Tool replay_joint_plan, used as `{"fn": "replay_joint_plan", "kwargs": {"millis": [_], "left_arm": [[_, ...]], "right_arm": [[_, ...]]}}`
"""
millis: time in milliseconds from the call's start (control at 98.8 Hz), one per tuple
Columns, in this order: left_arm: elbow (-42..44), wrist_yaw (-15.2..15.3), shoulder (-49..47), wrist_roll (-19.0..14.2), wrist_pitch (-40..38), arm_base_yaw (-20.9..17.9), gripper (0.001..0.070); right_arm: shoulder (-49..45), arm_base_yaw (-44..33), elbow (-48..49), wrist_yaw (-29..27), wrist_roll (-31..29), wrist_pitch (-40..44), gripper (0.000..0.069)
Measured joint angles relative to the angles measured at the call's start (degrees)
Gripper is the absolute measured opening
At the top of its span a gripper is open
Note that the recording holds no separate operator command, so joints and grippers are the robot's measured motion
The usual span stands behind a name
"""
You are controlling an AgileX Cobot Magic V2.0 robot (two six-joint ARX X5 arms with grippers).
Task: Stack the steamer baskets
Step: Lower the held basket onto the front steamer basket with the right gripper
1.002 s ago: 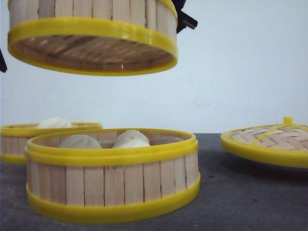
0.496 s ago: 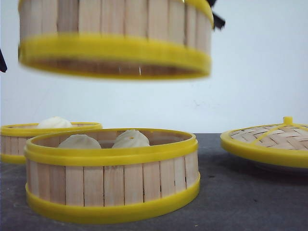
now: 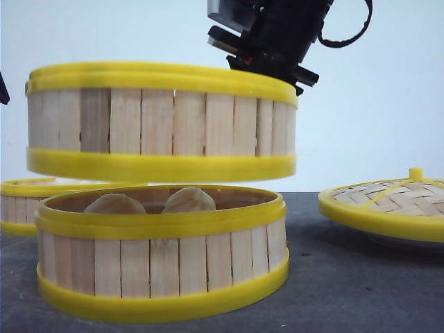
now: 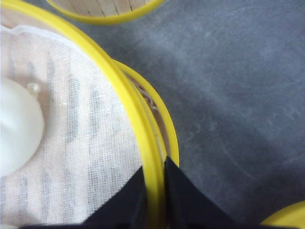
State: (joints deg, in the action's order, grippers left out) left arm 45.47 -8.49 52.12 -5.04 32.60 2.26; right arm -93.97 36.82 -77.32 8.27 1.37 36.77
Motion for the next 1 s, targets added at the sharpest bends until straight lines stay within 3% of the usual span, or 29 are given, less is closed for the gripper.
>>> {"fn": "replay_joint_plan", "kwargs": {"millis": [1002], "left_arm": [[0.0, 0.0, 0.0, 0.4, 0.0, 0.0, 0.055]], "right_arm": [[-4.2, 0.0, 0.5, -1.6, 0.2, -4.3, 0.0023]]}}
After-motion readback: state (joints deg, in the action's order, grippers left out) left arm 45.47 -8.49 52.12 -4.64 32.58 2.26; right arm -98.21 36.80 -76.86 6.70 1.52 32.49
